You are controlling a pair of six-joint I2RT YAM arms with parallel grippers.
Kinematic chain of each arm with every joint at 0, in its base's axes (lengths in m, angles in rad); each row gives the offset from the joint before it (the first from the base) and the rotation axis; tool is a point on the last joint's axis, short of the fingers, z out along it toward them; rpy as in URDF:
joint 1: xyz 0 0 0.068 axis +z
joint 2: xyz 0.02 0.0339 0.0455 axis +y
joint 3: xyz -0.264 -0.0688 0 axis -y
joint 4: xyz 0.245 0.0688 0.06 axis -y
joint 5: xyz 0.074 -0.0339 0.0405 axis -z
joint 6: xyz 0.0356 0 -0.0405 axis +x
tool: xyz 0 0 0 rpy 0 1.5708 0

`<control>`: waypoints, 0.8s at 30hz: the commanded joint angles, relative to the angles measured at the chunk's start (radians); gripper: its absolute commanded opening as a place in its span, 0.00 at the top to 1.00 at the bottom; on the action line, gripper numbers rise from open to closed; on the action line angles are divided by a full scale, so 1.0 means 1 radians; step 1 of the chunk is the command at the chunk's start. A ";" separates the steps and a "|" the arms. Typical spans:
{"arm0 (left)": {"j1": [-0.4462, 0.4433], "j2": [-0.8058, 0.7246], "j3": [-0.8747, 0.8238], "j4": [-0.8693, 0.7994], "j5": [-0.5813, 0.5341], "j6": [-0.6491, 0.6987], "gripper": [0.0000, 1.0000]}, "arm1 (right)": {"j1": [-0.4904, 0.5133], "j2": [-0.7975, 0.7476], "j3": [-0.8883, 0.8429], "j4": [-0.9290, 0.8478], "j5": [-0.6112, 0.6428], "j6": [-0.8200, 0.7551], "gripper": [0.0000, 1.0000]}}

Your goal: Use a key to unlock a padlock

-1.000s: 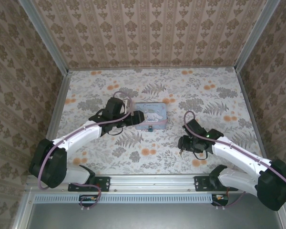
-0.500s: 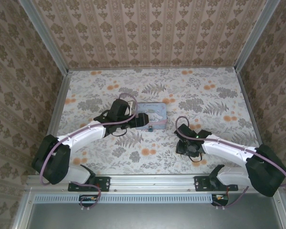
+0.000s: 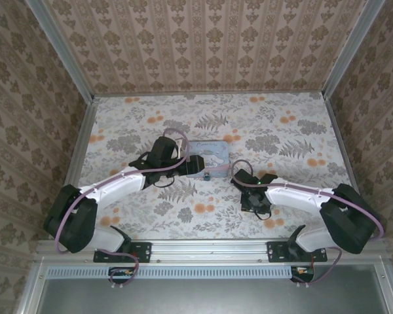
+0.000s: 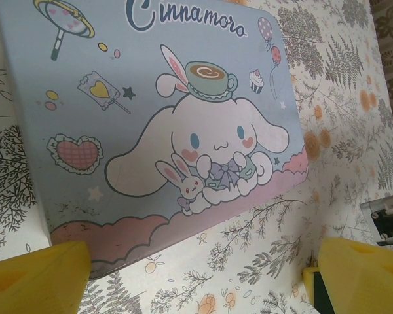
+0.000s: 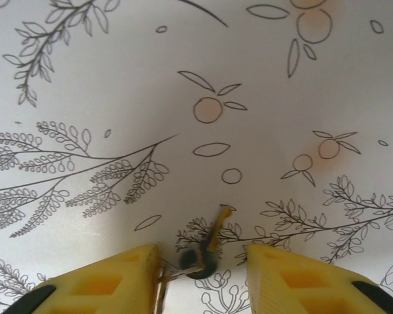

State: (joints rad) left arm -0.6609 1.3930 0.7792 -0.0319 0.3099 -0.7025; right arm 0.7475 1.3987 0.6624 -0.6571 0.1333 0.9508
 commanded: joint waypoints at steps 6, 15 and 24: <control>-0.006 0.010 -0.012 0.010 0.001 0.003 0.09 | 0.029 0.060 -0.026 0.180 -0.024 0.052 0.72; -0.006 -0.004 -0.029 -0.003 -0.006 -0.001 0.08 | 0.027 -0.057 -0.105 0.241 -0.039 0.057 1.00; -0.005 -0.067 -0.053 -0.040 -0.119 0.046 0.08 | 0.014 -0.160 -0.110 0.334 -0.101 0.008 1.00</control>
State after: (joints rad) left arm -0.6617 1.3605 0.7460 -0.0231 0.2646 -0.6937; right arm 0.7609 1.2671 0.5606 -0.4030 0.0921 0.9752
